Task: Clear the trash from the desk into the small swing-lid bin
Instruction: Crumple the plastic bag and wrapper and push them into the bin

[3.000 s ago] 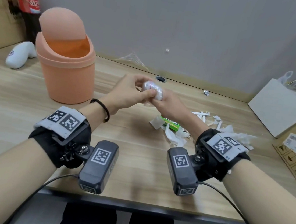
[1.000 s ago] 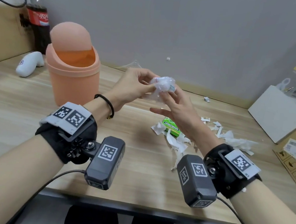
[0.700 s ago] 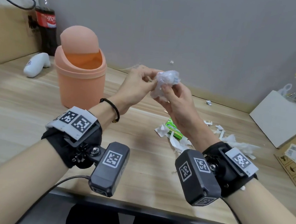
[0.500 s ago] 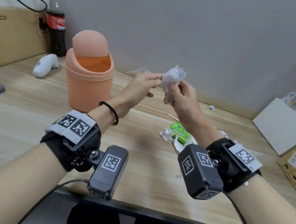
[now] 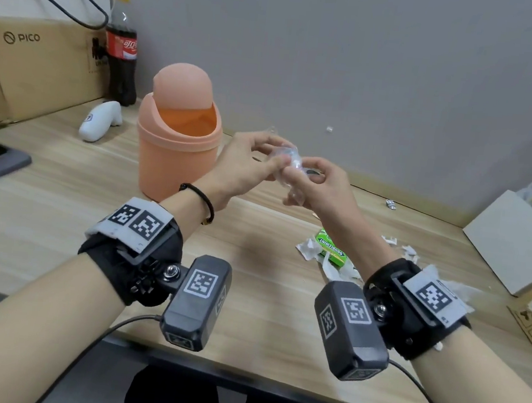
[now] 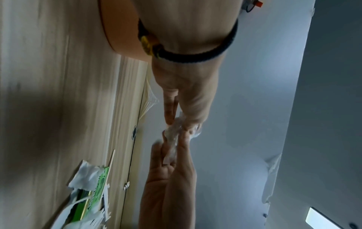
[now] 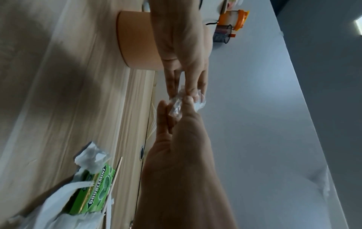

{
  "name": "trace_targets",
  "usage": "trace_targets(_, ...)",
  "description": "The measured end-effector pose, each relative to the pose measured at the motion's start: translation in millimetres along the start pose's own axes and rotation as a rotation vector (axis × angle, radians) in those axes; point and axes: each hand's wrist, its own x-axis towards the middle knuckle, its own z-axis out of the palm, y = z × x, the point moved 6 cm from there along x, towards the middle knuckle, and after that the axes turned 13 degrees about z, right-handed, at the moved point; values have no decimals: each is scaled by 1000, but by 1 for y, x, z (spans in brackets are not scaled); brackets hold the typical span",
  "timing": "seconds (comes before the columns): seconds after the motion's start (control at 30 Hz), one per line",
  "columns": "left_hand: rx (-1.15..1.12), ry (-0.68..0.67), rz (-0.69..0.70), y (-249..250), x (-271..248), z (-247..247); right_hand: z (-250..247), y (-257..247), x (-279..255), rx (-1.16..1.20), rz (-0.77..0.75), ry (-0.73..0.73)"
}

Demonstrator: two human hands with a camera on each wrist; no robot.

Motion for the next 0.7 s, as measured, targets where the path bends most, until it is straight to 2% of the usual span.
trace_targets(0.17, -77, 93, 3, 9, 11, -15, 0, -12, -7, 346, 92, -282)
trace_targets(0.23, -156, 86, -2, 15, 13, -19, -1, -19, -9, 368, 60, -353)
trace_targets(0.33, -220, 74, 1, 23, 16, -24, 1, -27, -7, 335, -30, -290)
trace_targets(0.5, -234, 82, -7, 25, 17, -32, 10, -33, 6, 372, -44, -216)
trace_targets(0.7, -220, 137, -9, 21, 15, -47, 41, -32, 17, 364, -81, -333)
